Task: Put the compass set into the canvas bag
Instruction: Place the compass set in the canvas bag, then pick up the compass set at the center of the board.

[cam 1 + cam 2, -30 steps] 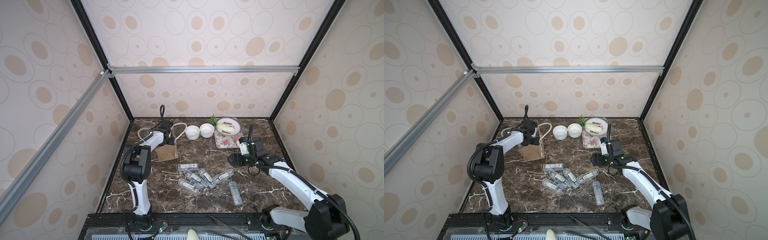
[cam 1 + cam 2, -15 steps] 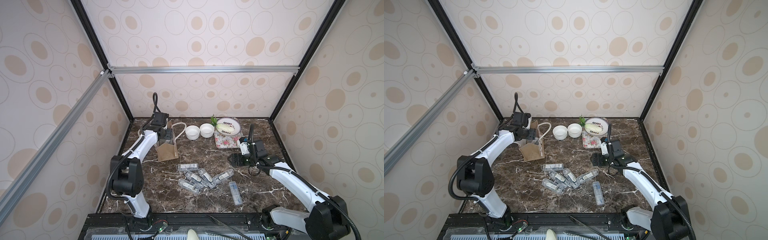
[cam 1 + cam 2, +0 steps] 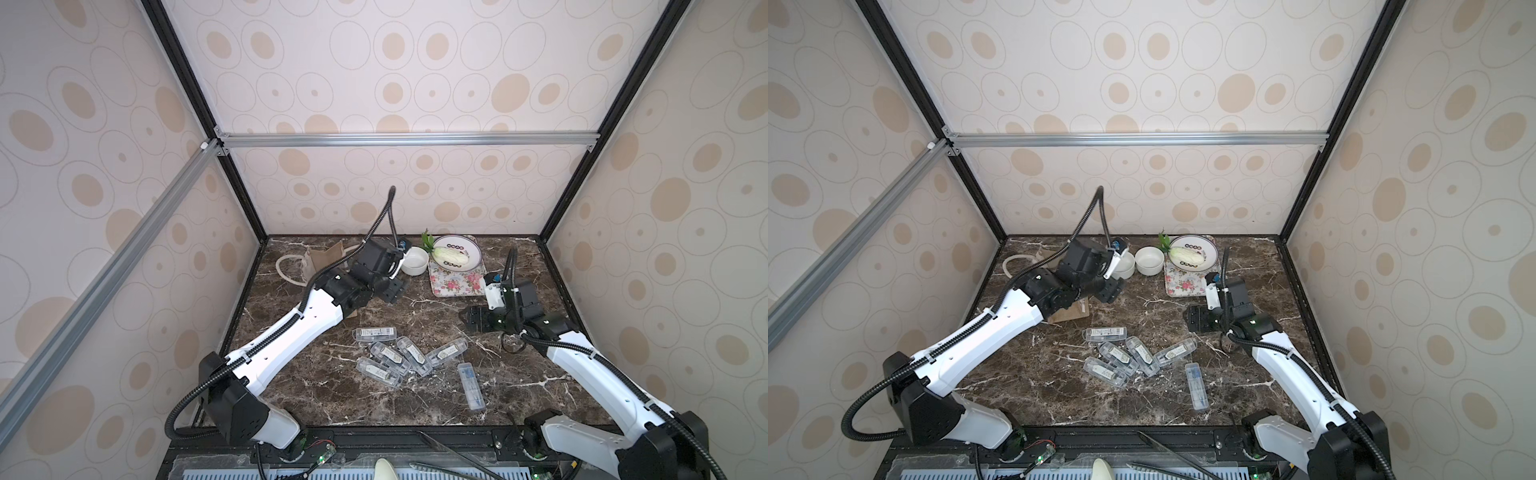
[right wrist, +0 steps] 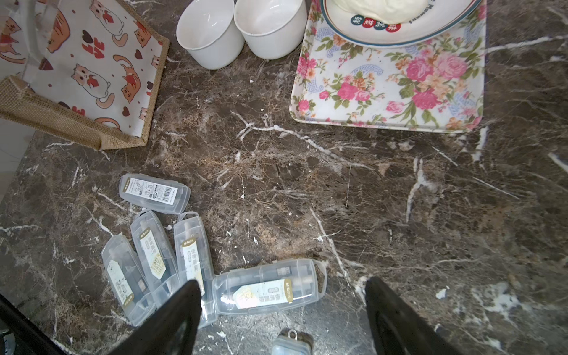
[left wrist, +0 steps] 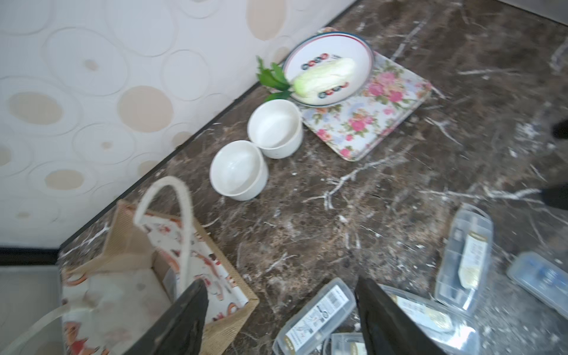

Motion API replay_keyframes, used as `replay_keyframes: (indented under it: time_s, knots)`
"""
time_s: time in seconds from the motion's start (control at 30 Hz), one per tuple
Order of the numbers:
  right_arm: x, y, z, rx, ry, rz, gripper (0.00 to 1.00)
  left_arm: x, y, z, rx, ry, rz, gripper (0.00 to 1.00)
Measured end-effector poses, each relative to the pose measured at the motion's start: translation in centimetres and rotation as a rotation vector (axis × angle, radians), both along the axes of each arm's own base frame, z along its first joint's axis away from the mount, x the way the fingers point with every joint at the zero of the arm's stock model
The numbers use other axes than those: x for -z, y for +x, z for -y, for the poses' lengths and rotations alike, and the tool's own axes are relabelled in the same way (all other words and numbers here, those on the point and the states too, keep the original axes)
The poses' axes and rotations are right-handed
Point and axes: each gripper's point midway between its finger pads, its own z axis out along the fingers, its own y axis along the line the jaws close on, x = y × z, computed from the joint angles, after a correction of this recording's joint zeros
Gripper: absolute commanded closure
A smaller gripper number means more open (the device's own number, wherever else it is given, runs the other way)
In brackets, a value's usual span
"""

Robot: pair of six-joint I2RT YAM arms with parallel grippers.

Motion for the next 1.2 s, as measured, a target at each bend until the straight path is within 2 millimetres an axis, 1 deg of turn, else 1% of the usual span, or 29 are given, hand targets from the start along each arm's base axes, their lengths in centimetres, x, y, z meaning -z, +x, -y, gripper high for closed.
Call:
replay_keyframes:
  time_s: [0.1, 0.13, 0.2, 0.3, 0.4, 0.47, 0.57, 0.67, 0.77, 0.9, 1.07, 1.2]
  knots:
    - [-0.4, -0.3, 0.2, 0.003, 0.0, 0.011, 0.14, 2.9, -0.8, 2.1, 0.064, 0.062, -0.052, 0.26]
    - [-0.6, -0.3, 0.2, 0.006, -0.002, 0.015, 0.14, 4.1, -0.8, 2.5, 0.077, 0.085, -0.073, 0.26]
    - [-0.8, -0.6, 0.5, 0.013, -0.006, 0.027, 0.14, 7.2, -0.9, 2.8, 0.091, 0.14, -0.126, 0.25]
    - [-1.0, -1.0, 0.9, 0.023, -0.01, 0.041, 0.14, 11.8, -1.5, 2.2, 0.098, 0.227, -0.212, 0.25]
    - [-0.8, -1.4, 1.3, 0.035, -0.021, 0.047, 0.13, 15.0, -1.7, 1.0, 0.085, 0.285, -0.278, 0.25]
    - [-0.5, -1.6, 1.5, 0.04, -0.028, 0.044, 0.14, 16.4, -1.8, 0.1, 0.074, 0.303, -0.314, 0.25]
    - [-0.2, -1.7, 1.7, 0.046, -0.037, 0.036, 0.13, 18.1, -1.4, -1.8, 0.037, 0.311, -0.364, 0.25]
    - [0.0, -1.7, 1.8, 0.049, -0.042, 0.033, 0.13, 19.3, -0.7, -3.5, -0.004, 0.316, -0.401, 0.25]
    - [0.3, -1.6, 1.8, 0.048, -0.047, 0.02, 0.13, 20.5, -0.5, -4.7, -0.029, 0.321, -0.432, 0.25]
    - [1.2, -1.4, 1.7, 0.047, -0.056, -0.007, 0.13, 21.3, -0.7, -5.4, -0.037, 0.316, -0.464, 0.25]
    - [2.3, -1.3, 1.6, 0.044, -0.067, -0.043, 0.13, 21.5, -1.0, -5.3, -0.021, 0.296, -0.486, 0.24]
    - [2.6, -1.1, 1.4, 0.04, -0.066, -0.05, 0.13, 21.6, -1.3, -4.8, -0.003, 0.274, -0.503, 0.24]
